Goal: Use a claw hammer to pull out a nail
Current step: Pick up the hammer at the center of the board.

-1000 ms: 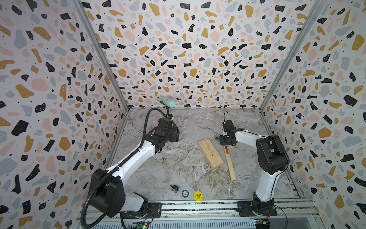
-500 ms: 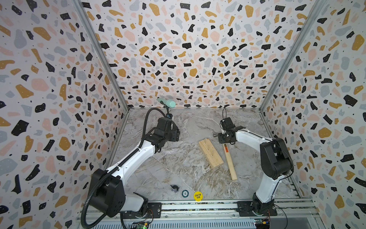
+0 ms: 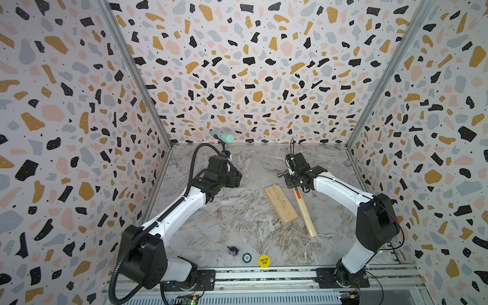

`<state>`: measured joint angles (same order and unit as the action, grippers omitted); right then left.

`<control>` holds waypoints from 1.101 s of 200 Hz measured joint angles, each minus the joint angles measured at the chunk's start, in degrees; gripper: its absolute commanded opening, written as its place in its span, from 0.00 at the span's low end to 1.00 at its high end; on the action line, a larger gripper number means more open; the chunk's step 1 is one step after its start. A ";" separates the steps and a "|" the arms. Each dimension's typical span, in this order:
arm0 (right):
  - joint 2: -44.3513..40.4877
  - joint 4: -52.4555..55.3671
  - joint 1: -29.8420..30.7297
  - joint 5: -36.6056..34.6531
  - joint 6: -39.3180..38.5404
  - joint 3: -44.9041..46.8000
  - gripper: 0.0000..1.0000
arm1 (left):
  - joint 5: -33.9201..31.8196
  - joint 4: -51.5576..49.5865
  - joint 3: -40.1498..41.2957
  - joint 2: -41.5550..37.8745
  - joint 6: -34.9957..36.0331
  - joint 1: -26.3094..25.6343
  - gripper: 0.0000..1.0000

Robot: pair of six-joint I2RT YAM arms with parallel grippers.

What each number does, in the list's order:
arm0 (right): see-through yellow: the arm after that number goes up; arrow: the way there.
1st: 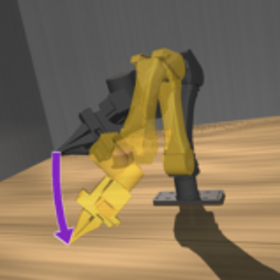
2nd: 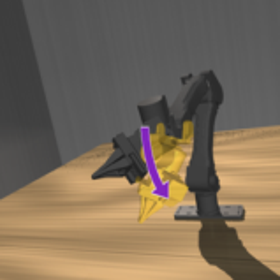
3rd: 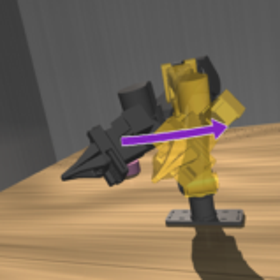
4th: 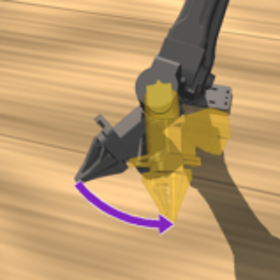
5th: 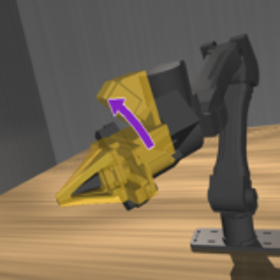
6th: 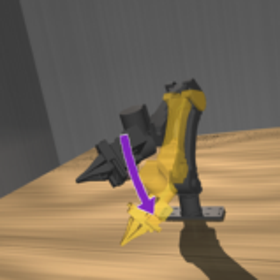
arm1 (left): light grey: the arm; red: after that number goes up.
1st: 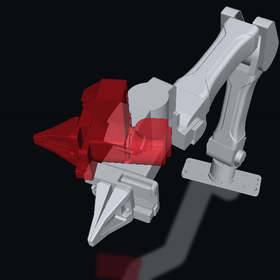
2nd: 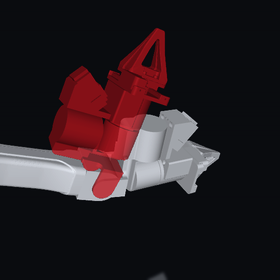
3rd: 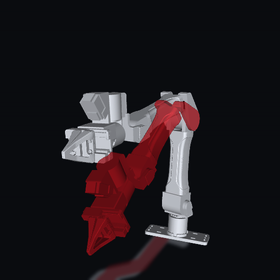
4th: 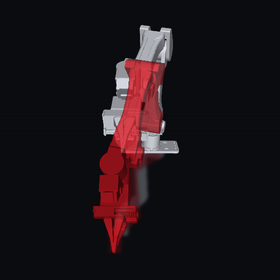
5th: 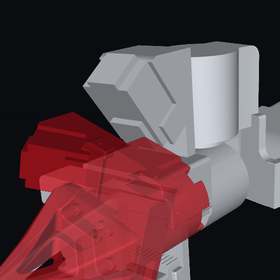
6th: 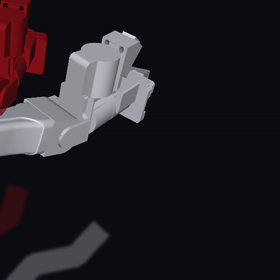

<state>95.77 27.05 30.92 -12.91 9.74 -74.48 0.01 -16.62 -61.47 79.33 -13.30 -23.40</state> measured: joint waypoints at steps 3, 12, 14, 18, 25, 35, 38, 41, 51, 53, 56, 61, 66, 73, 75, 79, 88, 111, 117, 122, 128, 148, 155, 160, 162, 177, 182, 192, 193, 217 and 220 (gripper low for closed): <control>-0.35 -0.02 0.33 -0.09 -0.26 -0.15 0.00 | 0.17 0.11 0.00 0.00 0.00 0.02 0.78; -1.14 0.04 1.29 -0.46 -0.94 -0.61 0.00 | 0.98 0.35 0.00 0.00 -0.07 0.07 0.78; -1.33 0.04 1.49 -0.61 -1.07 -0.70 0.00 | 1.11 0.39 0.02 0.00 -0.07 0.09 0.78; -1.77 0.00 1.97 -0.74 -1.40 -0.83 0.00 | 1.51 0.50 0.02 0.00 -0.13 0.13 0.78; -2.49 -0.04 2.69 -0.98 -2.01 -0.98 0.00 | 2.21 0.74 0.07 0.00 -0.28 0.17 0.78; -3.41 -0.04 3.72 -1.33 -2.75 -1.03 0.00 | 3.45 1.31 0.26 0.00 -0.50 0.26 0.79; -3.78 -0.04 4.20 -1.42 -3.08 -1.03 0.00 | 3.89 1.42 0.28 0.00 -0.59 0.26 0.79; -4.00 -0.04 4.48 -1.53 -3.32 -1.03 0.00 | 4.17 1.51 0.31 0.00 -0.68 0.26 0.79; -4.87 -0.11 5.81 -1.81 -4.20 -1.03 0.00 | 5.70 1.77 0.37 0.00 -0.87 0.33 0.79; -5.05 -0.15 6.08 -1.95 -4.35 -1.03 0.00 | 6.05 1.81 0.39 0.00 -0.94 0.33 0.79; -5.29 -0.26 6.49 -1.99 -4.70 -1.01 0.00 | 6.45 1.88 0.42 0.00 -0.98 0.35 0.79; -5.66 -0.46 7.15 -2.14 -5.09 -0.96 0.00 | 7.23 2.14 0.48 0.00 -1.07 0.37 0.79; -6.08 -0.76 7.85 -2.19 -5.51 -0.90 0.00 | 8.20 2.47 0.52 0.00 -1.14 0.39 0.79; -6.80 -1.44 8.87 -2.16 -6.16 -0.55 0.00 | 9.33 2.95 0.66 0.00 -1.31 0.50 0.79; -6.97 -1.64 9.05 -2.19 -6.32 -0.48 0.00 | 9.66 3.10 0.70 0.00 -1.36 0.50 0.79; -7.45 -2.08 9.64 -2.19 -6.64 -0.22 0.00 | 10.29 3.34 0.79 0.00 -1.44 0.52 0.79; -8.48 -2.95 10.82 -2.14 -7.41 0.42 0.00 | 11.89 3.93 0.98 0.00 -1.75 0.66 0.79; -10.71 -4.39 13.53 -1.70 -9.18 1.62 0.00 | 16.02 5.46 1.36 0.00 -2.60 0.85 0.80; -11.06 -4.76 14.14 -1.57 -9.60 1.81 0.00 | 17.16 5.97 1.44 0.00 -2.84 0.85 0.80; -11.37 -4.94 14.67 -1.40 -9.99 1.88 0.00 | 18.01 6.40 1.53 0.00 -2.99 0.85 0.80; -11.56 -5.16 15.19 -1.22 -10.36 1.92 0.00 | 19.19 6.80 1.60 0.00 -3.26 0.85 0.80; -11.74 -5.86 16.31 -0.81 -11.32 1.92 0.00 | 22.43 8.52 1.99 0.00 -4.20 0.87 0.80; -11.74 -5.99 16.48 -0.72 -11.52 1.92 0.00 | 23.39 9.11 2.12 0.00 -4.50 0.87 0.81; -11.74 -6.01 16.55 -0.66 -11.58 1.95 0.00 | 24.04 9.46 2.23 -0.02 -4.70 0.90 0.81; -11.74 -5.99 16.59 -0.63 -11.67 1.95 0.00 | 24.17 9.53 2.25 -0.02 -4.74 0.90 0.81; -11.72 -5.99 16.59 -0.61 -11.91 1.97 0.00 | 25.49 10.54 2.60 -0.22 -5.35 0.90 0.81; -11.72 -5.99 16.63 -0.59 -12.00 2.01 0.00 | 25.94 10.80 2.71 -0.28 -5.51 0.90 0.81; -11.72 -5.99 16.72 -0.44 -12.26 2.03 0.00 | 26.77 11.28 2.89 -0.52 -5.81 0.90 0.81; -11.72 -5.99 16.74 -0.42 -12.31 2.03 0.00 | 26.86 11.37 2.91 -0.57 -5.84 0.90 0.81; -11.72 -6.03 16.87 -0.17 -12.63 2.14 0.00 | 28.59 12.74 3.02 -1.01 -6.69 0.90 0.81; -11.72 -6.05 16.92 -0.13 -12.66 2.16 0.00 | 28.74 12.94 3.04 -1.05 -6.78 0.90 0.81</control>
<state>84.05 20.99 47.83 -13.04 -2.92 -72.31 28.75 -3.68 -58.43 78.28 -20.08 -22.50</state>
